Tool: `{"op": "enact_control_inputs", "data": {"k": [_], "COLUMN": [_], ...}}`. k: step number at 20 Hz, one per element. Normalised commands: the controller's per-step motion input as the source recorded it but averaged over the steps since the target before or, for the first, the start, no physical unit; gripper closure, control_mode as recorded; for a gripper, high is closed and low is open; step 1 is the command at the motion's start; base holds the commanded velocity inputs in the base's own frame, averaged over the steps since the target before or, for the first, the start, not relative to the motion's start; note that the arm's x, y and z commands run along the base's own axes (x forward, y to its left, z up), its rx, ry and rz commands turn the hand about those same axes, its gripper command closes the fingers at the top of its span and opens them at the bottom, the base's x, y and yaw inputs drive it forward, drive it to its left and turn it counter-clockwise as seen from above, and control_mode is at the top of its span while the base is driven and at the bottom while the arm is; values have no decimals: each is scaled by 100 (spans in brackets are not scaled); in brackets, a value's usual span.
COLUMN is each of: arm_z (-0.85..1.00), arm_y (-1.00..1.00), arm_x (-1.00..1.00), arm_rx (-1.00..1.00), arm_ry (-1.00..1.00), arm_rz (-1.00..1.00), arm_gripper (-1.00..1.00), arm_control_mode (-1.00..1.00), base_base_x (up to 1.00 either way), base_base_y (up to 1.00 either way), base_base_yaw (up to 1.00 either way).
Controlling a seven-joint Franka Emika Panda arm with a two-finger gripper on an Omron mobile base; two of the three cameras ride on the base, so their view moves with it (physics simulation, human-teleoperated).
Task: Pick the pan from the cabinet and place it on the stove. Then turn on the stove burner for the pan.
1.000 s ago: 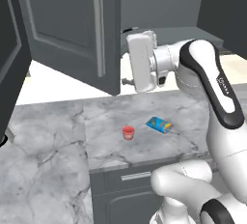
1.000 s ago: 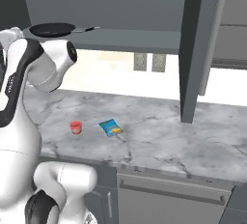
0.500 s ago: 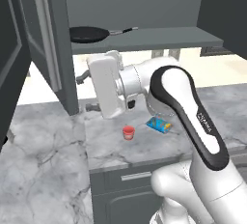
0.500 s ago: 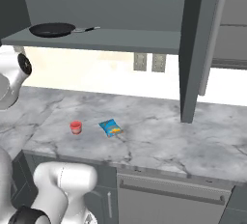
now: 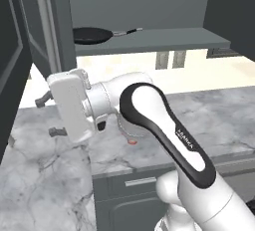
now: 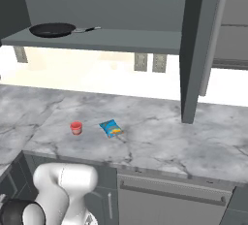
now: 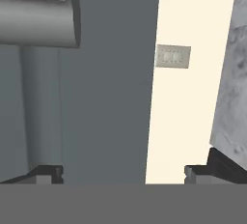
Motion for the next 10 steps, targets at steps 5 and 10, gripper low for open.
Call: {"op": "enact_control_inputs", "data": {"k": [5,10], "arm_z": [0,0], "arm_y": [-37,-68], "arm_x": [-42,-100], "arm_rx": [0,1], "arm_ry": [-17,-34], "arm_rz": [3,0], "arm_gripper": [-100,-100], "arm_control_mode": [-100,-100], "base_base_x": [0,0], "base_base_y": [0,0], "base_base_yaw": [0,0]}}
